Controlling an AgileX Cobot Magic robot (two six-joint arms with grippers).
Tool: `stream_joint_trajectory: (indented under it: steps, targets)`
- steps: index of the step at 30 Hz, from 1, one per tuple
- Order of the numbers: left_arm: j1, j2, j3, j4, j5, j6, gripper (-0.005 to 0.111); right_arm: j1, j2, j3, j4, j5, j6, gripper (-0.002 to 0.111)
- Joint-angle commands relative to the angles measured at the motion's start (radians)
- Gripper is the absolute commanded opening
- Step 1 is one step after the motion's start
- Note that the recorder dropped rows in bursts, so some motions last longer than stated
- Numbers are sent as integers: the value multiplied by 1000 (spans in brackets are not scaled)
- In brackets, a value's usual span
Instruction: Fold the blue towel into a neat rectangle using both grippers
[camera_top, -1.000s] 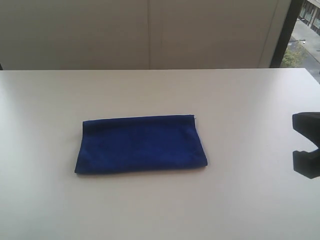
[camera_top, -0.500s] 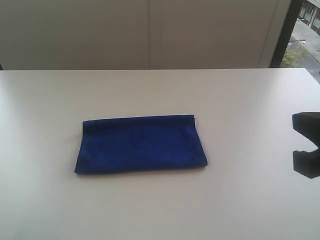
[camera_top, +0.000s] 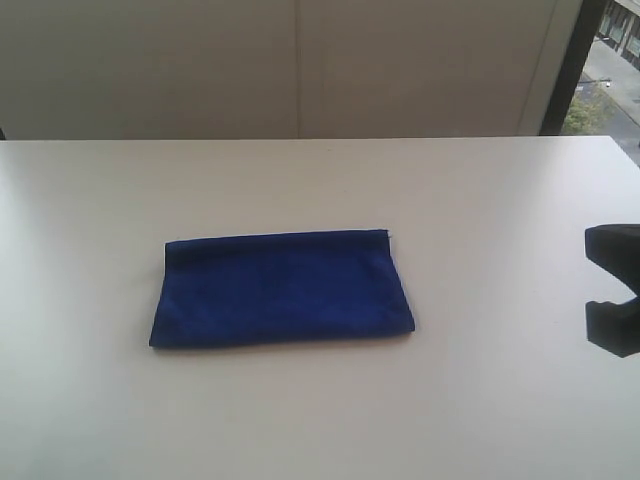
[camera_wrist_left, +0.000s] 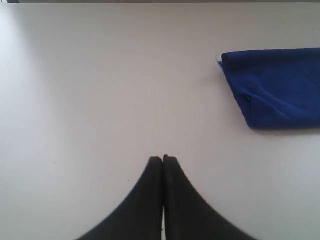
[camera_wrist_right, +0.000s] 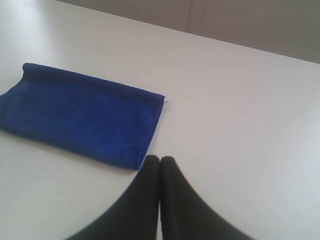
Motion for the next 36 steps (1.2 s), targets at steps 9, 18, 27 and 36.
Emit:
stream_joint_trajectory:
  steps: [9,18,27,36]
  targets:
    - [-2,-5,1,-1,-4,7,0,-9,-5,5,-2,-10,4,0]
    - [-2,-5,1,-1,-4,7,0,-9,-5,5,-2,-10,4,0]
    - [-2,-5,1,-1,-4,7,0,-10,-39,5,4,-58,9,0]
    - [-2,-5,1,-1,-4,7,0,-277,-348,253,21,-199,-41,0]
